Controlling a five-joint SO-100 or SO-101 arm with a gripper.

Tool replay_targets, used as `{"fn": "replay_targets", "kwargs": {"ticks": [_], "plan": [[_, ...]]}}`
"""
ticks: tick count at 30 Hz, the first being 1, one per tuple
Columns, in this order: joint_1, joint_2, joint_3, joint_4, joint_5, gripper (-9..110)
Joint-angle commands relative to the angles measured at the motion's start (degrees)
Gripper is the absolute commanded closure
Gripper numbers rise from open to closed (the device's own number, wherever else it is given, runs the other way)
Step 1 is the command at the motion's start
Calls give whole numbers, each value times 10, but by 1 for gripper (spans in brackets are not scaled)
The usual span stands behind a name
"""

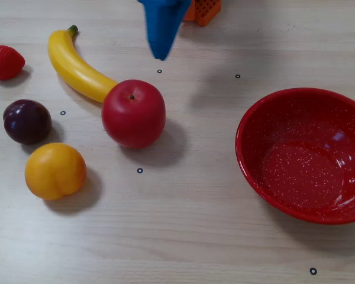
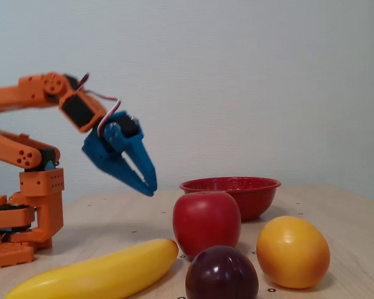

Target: Put the banana in the red bowl.

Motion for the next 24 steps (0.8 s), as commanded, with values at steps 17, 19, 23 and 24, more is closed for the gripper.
{"fn": "replay_targets", "kwargs": {"ticks": [17,19,23,24], "plan": [[-285,-290,-329,221,235,99],[-315,-304,-308,217,275,92],[-357,-327,-283,197,321,77],[-364,-334,-277,190,333,72]]}}
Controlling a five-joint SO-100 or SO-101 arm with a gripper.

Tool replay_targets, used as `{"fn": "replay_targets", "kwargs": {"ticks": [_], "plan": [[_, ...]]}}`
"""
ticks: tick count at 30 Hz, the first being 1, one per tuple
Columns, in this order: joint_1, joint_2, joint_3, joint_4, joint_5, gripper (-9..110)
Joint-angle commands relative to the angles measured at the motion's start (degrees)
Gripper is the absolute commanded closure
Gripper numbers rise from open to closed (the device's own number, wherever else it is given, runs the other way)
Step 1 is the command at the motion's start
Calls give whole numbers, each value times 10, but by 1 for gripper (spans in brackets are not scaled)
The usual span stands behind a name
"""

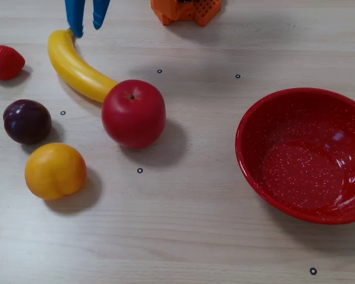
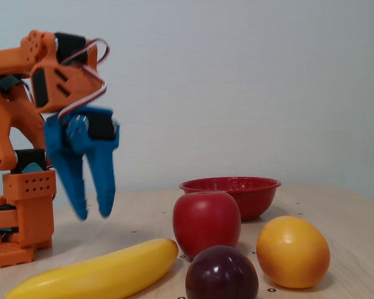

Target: Put the banana in the red bowl.

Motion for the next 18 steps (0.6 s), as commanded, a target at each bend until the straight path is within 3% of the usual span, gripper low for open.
{"fn": "replay_targets", "kwargs": {"ticks": [1,4,18], "plan": [[-22,-3,-11,-27,36,68],[-27,-40,-6,-49,51,60],[28,-279,-134,-119,-6,59]]}}
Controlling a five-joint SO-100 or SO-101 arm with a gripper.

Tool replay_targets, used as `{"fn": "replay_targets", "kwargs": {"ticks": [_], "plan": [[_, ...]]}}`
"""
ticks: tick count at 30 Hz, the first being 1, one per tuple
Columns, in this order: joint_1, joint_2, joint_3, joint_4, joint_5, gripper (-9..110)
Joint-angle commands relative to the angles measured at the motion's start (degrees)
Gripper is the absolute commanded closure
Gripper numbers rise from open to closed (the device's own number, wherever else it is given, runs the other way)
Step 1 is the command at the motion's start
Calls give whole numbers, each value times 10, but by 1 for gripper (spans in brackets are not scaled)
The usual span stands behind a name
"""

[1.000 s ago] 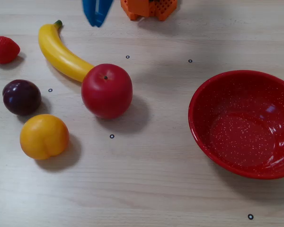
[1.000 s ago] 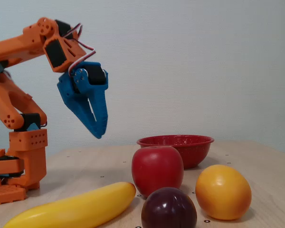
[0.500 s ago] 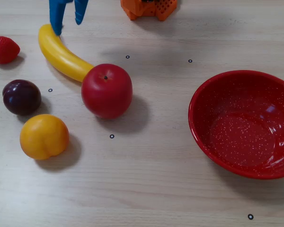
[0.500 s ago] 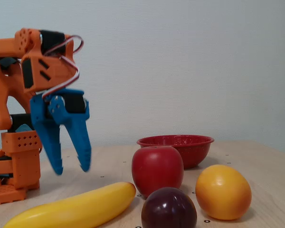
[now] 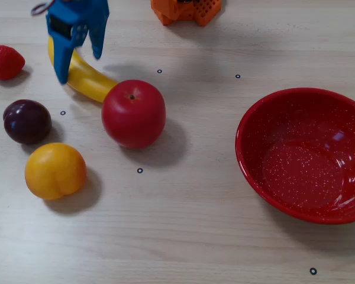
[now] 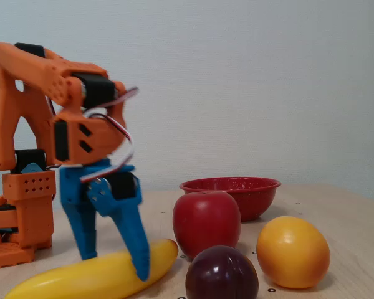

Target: Put the banana in the red bowl.

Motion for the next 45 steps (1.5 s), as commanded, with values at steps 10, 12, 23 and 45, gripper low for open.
{"fn": "replay_targets", "kwargs": {"ticks": [10,12,23,45], "plan": [[51,-135,-207,31,-47,84],[51,-143,-214,31,-40,101],[47,-88,-211,79,-34,101],[176,106,-560,438,-96,101]]}}
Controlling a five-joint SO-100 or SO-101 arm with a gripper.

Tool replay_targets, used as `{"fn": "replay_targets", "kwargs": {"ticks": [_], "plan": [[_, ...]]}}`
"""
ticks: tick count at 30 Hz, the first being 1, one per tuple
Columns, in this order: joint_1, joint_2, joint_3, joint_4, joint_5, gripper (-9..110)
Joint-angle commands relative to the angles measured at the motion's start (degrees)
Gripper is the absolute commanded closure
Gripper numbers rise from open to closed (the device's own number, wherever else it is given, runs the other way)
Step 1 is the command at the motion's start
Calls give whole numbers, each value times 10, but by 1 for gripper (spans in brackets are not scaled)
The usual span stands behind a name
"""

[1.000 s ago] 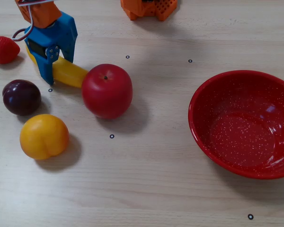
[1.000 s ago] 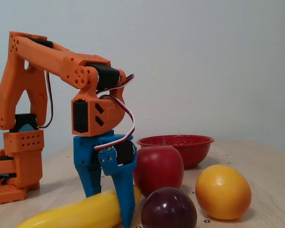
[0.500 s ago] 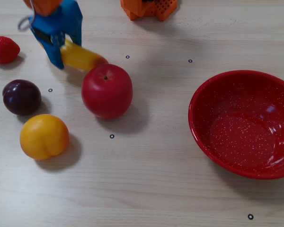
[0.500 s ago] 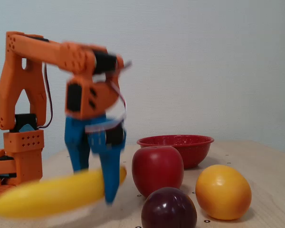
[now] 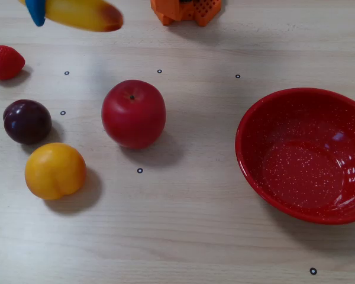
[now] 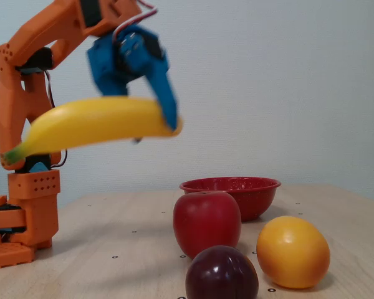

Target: Put the banana in the red bowl.

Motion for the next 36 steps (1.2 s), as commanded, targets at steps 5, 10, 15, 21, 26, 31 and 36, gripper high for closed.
{"fn": "replay_targets", "kwargs": {"ticks": [5,10,15,21,26,31,36], "plan": [[205,66,-90,33,-105,101],[360,22,-109,-20,-142,101],[473,-83,-185,-72,-140,101],[540,-267,-381,-62,-138,101],[572,-395,-520,-55,-112,101],[594,-487,-604,-60,-77,101],[609,-536,-610,-63,-49,101]]}}
